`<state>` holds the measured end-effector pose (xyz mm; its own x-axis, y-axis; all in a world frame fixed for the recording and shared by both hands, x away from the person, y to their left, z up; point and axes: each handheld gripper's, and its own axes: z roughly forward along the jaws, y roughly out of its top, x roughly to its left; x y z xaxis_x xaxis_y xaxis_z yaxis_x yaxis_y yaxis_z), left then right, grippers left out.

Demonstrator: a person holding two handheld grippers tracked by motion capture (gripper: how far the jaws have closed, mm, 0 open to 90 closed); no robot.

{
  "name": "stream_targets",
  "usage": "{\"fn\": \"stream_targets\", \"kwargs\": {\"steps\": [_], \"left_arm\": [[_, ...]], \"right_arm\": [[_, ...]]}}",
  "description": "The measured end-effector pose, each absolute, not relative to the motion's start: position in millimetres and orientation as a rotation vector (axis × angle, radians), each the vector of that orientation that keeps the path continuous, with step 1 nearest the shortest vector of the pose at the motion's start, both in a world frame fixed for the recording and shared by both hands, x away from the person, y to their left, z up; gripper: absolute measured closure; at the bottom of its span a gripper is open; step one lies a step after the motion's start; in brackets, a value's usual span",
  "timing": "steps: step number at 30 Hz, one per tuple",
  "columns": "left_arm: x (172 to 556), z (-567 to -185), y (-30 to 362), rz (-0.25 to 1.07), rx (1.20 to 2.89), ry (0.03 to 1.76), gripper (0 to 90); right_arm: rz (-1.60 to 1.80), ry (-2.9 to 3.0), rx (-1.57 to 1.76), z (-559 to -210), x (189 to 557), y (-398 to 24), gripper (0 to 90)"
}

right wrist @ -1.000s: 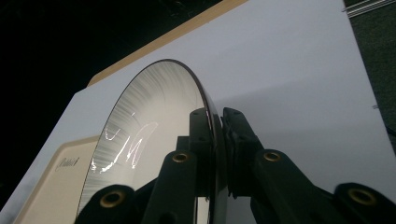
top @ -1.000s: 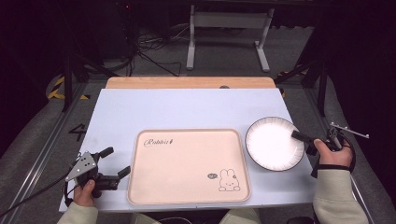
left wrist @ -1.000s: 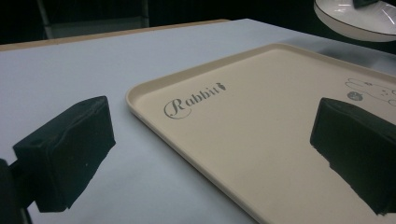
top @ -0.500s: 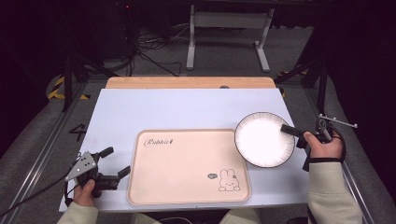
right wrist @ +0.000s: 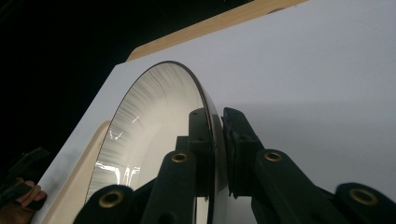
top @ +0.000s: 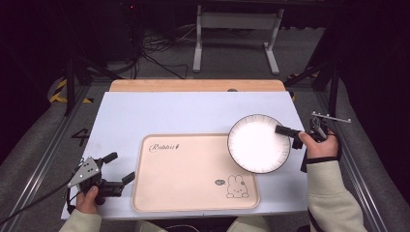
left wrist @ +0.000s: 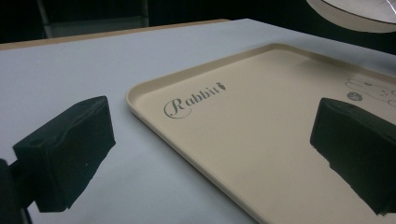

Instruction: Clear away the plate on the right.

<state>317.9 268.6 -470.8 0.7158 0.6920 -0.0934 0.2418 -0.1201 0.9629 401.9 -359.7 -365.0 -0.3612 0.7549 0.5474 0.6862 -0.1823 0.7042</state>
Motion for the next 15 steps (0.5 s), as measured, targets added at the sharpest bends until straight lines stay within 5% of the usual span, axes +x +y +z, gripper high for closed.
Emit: {"fn": "stream_targets", "kwargs": {"steps": [15], "left_arm": [[318, -471, 268, 0.456, 1.690, 0.754, 0.3]], "right_arm": [[1.664, 2.063, 1.679, -361, 415, -317, 83.2]]}}
